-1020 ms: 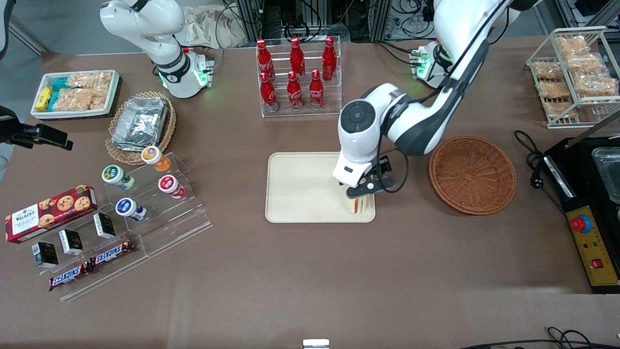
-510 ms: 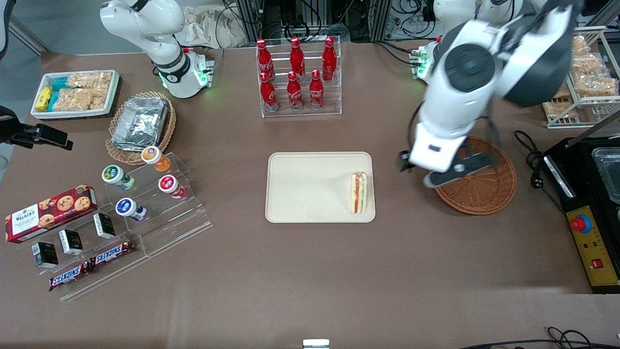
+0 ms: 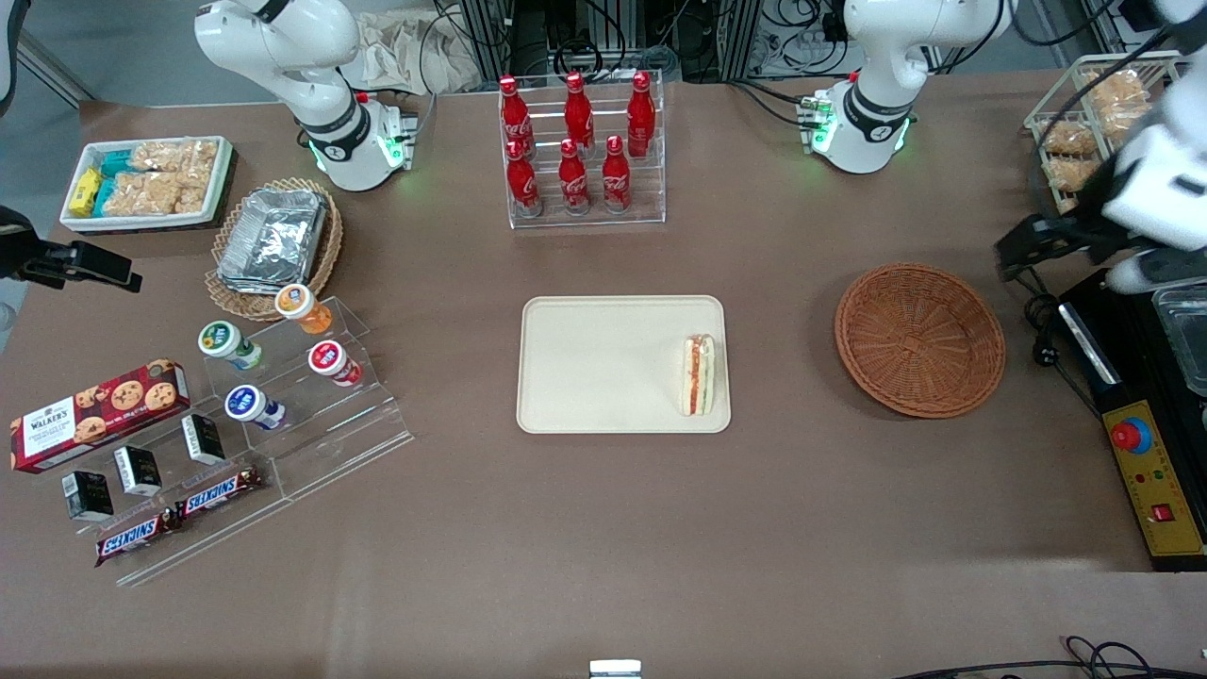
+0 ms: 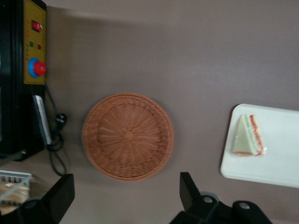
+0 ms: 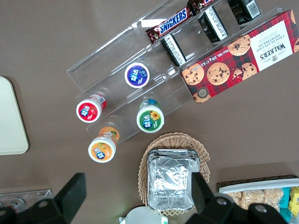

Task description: Place sandwich from basket to tray

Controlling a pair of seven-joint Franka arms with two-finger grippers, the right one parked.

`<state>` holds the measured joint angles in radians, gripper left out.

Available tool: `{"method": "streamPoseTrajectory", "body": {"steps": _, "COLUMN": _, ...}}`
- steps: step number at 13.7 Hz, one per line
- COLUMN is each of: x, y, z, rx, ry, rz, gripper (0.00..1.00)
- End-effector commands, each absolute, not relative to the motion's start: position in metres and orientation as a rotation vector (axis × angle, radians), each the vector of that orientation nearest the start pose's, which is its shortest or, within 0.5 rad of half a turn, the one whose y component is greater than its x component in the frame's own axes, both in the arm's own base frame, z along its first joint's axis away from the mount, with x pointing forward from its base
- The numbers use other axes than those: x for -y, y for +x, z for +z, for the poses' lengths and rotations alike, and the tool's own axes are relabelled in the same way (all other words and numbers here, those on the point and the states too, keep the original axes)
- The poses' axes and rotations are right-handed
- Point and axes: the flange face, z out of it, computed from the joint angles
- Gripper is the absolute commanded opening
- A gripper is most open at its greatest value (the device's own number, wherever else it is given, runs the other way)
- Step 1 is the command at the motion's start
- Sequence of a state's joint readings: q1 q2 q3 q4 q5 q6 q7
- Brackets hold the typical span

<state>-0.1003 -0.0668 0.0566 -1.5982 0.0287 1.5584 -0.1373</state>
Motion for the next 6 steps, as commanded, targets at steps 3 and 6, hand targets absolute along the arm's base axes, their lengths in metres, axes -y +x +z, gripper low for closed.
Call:
{"method": "streamPoseTrajectory", "body": {"steps": 3, "x": 0.010, "y": 0.514, "z": 0.638, "rx": 0.011, "ry": -3.141, "rz": -0.064, "gripper": 1.00}}
{"method": "streamPoseTrajectory", "body": {"steps": 6, "x": 0.011, "y": 0.524, "z": 0.649, "rx": 0.012, "ry": -3.128, "rz": -0.065, "gripper": 1.00}}
